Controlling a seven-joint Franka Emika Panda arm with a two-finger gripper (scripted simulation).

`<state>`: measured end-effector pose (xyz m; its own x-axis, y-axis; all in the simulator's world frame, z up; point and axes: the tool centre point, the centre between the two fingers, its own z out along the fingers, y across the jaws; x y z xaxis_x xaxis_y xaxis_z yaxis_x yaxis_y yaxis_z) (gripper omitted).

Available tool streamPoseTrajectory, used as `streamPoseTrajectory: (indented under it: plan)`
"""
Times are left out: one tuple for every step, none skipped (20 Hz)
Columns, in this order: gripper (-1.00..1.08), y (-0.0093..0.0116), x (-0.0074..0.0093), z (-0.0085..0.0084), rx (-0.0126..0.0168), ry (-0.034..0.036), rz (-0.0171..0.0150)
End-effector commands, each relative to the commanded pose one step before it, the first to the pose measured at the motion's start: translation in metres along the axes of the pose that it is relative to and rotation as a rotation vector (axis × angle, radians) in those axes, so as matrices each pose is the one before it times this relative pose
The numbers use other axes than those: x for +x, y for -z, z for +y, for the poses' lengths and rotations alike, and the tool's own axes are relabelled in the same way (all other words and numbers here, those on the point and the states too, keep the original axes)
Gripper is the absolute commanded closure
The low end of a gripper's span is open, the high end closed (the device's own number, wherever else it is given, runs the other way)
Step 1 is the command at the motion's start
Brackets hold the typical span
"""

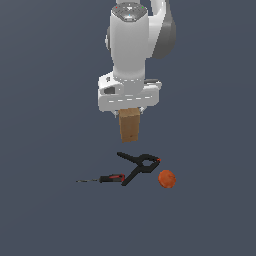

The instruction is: Pick up a designated object from a clutter of objects.

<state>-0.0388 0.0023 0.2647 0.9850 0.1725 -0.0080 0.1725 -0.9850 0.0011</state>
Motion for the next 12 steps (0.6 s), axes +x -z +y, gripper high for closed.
streamPoseTrajectory:
  plan:
    - [1.08, 0.02678, 0.01336, -0.01259, -0.00126, 0.00013, 0.00803]
    - [1.08, 0.00865, 0.00468, -0.00477, 0.00000, 0.00000, 0.00000]
    - [1.08, 0.00837, 0.00456, -0.00461, 0.00000, 0.00000, 0.00000]
    - [1.08, 0.00807, 0.00445, -0.00441, 0.00046, 0.00016, -0.00002]
    - [1.08, 0.00786, 0.00433, -0.00433, 0.00000, 0.00000, 0.00000]
    - [1.08, 0.00763, 0.00423, -0.00420, 0.00000, 0.00000, 0.00000]
    - [1.08, 0.00740, 0.00413, -0.00397, 0.00048, 0.00009, 0.00001]
    - [1.08, 0.00722, 0.00404, -0.00397, 0.00000, 0.00000, 0.00000]
    - [1.08, 0.00703, 0.00396, -0.00386, 0.00000, 0.00000, 0.00000]
    - [1.08, 0.00685, 0.00387, -0.00376, 0.00000, 0.00000, 0.00000]
    - [1.08, 0.00666, 0.00379, -0.00350, 0.00049, 0.00001, 0.00001]
    - [1.08, 0.00651, 0.00372, -0.00357, 0.00000, 0.00000, 0.00000]
